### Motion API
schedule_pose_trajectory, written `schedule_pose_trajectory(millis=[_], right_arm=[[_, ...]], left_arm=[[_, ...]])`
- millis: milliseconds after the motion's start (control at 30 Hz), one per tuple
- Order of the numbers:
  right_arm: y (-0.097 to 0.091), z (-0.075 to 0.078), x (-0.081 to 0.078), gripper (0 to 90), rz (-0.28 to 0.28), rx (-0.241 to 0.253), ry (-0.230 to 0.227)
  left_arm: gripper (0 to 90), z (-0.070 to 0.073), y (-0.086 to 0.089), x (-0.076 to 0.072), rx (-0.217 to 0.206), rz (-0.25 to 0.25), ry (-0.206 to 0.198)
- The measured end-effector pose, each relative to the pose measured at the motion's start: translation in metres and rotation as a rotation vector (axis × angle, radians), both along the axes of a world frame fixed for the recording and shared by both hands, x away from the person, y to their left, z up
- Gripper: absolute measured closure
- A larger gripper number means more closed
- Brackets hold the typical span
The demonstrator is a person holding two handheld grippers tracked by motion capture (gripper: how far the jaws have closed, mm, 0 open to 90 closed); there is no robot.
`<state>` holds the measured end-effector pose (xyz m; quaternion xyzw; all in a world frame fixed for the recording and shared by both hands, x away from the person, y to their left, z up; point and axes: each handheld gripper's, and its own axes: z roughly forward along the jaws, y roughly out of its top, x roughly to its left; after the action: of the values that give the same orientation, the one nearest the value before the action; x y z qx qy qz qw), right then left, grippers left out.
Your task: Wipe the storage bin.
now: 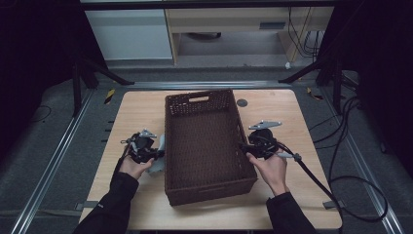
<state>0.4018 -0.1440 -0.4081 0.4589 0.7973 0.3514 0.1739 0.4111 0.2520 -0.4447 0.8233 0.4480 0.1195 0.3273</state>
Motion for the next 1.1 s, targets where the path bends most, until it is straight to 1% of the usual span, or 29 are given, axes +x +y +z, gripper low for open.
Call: schedule_pose_trajectory(millis=[33,67,100,133,167,200,233,267,300,333,367,400,433,467,500,533,567,600,633,700,733,800,833,900,1000,1033,1067,1100], right_arm=[[0.000,0.001,-0.003,53.6,0.003,-0.008,0.006],[0.000,0.001,-0.003,53.6,0.003,-0.008,0.006],[0.000,0.001,-0.004,53.6,0.006,-0.008,0.007],[0.000,0.000,-0.004,53.6,0.009,-0.011,0.020],[0.001,-0.001,-0.004,53.6,0.013,-0.016,0.028],[0.002,-0.003,-0.003,53.7,0.012,-0.020,0.035],[0.003,-0.005,-0.002,54.0,0.016,-0.025,0.045],[0.003,-0.005,-0.002,54.0,0.016,-0.025,0.045],[0.004,-0.007,-0.001,55.9,0.011,-0.034,0.064],[0.003,-0.007,0.000,56.5,0.007,-0.036,0.069],[0.003,-0.008,0.000,58.0,0.003,-0.038,0.072],[0.003,-0.009,0.001,59.2,0.002,-0.039,0.079],[0.003,-0.011,0.001,62.0,0.002,-0.040,0.087],[0.003,-0.013,0.002,64.4,0.006,-0.036,0.097],[0.003,-0.013,0.002,64.4,0.006,-0.036,0.097],[0.001,-0.014,0.004,69.5,0.013,0.005,0.122],[0.001,-0.014,0.004,71.9,0.013,0.017,0.127],[0.002,-0.014,0.003,71.9,0.007,0.018,0.123],[0.003,-0.014,0.003,75.3,0.003,0.016,0.121],[0.004,-0.013,0.003,76.8,-0.007,0.014,0.110],[0.004,-0.014,0.003,77.1,-0.011,0.016,0.109],[0.004,-0.014,0.003,77.4,-0.014,0.016,0.105],[0.004,-0.014,0.004,77.5,-0.022,0.015,0.103],[0.005,-0.013,0.006,77.6,-0.029,0.008,0.099],[0.005,-0.014,0.010,77.5,-0.034,0.007,0.097],[0.006,-0.014,0.011,77.4,-0.038,0.009,0.099],[0.006,-0.013,0.012,76.7,-0.039,0.008,0.099],[0.006,-0.013,0.013,75.8,-0.035,0.005,0.099]], left_arm=[[82.4,0.014,0.003,-0.005,-0.016,0.002,-0.042],[82.5,0.014,0.003,-0.005,-0.016,0.002,-0.042],[82.5,0.021,0.004,-0.007,-0.037,-0.001,-0.055],[82.4,0.031,0.004,-0.013,-0.051,-0.014,-0.079],[82.4,0.034,0.003,-0.016,-0.044,-0.016,-0.090],[82.4,0.034,0.003,-0.016,-0.044,-0.016,-0.090],[82.5,0.036,0.001,-0.019,-0.042,-0.034,-0.091],[82.4,0.036,0.001,-0.019,-0.042,-0.034,-0.091],[82.4,0.035,-0.001,-0.021,-0.033,-0.038,-0.092],[82.4,0.029,-0.004,-0.022,-0.023,-0.045,-0.075],[82.4,0.026,-0.005,-0.023,-0.020,-0.045,-0.067],[82.4,0.023,-0.005,-0.024,-0.020,-0.046,-0.058],[82.4,0.023,-0.005,-0.024,-0.020,-0.046,-0.058],[82.4,0.017,-0.007,-0.027,-0.023,-0.049,-0.036],[82.4,0.017,-0.007,-0.027,-0.023,-0.049,-0.036],[82.5,0.009,-0.007,-0.031,-0.016,-0.054,-0.013],[82.4,0.005,-0.007,-0.033,-0.014,-0.056,0.000],[82.4,0.005,-0.007,-0.033,-0.014,-0.056,0.000],[82.4,-0.002,-0.007,-0.036,-0.017,-0.056,0.032],[82.4,-0.008,-0.009,-0.037,-0.012,-0.058,0.047],[82.5,-0.010,-0.010,-0.036,-0.004,-0.058,0.050],[82.4,-0.012,-0.011,-0.035,-0.001,-0.059,0.054],[82.4,-0.016,-0.013,-0.033,0.010,-0.057,0.062],[82.4,-0.018,-0.012,-0.030,0.012,-0.052,0.069],[82.4,-0.017,-0.011,-0.027,0.009,-0.046,0.066],[82.4,-0.014,-0.011,-0.026,0.005,-0.043,0.058],[82.4,-0.004,-0.011,-0.026,-0.001,-0.046,0.018],[82.5,0.002,-0.011,-0.027,-0.004,-0.046,-0.003]])
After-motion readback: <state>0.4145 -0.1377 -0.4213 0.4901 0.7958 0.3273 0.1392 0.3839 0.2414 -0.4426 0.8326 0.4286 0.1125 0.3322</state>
